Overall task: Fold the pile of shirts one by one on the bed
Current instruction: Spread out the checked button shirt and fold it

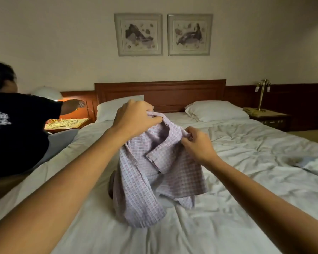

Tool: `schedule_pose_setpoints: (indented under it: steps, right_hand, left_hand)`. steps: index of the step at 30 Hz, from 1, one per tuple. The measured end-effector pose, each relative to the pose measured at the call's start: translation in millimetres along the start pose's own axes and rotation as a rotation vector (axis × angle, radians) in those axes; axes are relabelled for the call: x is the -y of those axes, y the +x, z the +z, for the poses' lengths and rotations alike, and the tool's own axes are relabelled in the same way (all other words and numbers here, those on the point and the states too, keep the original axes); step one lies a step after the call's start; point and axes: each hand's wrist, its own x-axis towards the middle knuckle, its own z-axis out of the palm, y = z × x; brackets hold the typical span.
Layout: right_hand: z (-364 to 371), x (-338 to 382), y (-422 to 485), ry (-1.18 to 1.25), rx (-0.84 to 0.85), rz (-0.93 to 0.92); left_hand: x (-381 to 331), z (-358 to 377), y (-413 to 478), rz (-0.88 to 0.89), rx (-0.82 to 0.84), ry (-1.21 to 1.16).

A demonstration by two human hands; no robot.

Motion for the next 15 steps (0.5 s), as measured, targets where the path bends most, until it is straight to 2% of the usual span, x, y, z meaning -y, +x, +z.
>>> schedule_pose_setpoints:
  steps: [2,3,6,8,12,15]
  right_hand:
    - [-7,21,-10,0.290,0.028,-0.013]
    - [-7,31,-16,0.314,0.046,-0.062]
    - [-4,46,-23,-0.010,-0.010,-0.201]
    - [-15,46,-22,-0.201,-0.058,-0.193]
    - [-55,30,-13,-0.473,-0.050,-0.187]
    - [-96,27,-4,-0.573,-0.042,-0.246]
  left_hand:
    - [-9,-15,-2,-0.012,-0.030,0.015]
    - [-16,-19,-3,-0.018,-0.022,0.025]
    - [-30,-26,-5,-0.023,0.018,0.030]
    - [-26,-32,-6,0.008,0.071,-0.007]
    - [1,-44,-23,0.151,0.310,-0.045]
    - [22,-49,-43,0.145,0.361,0.075]
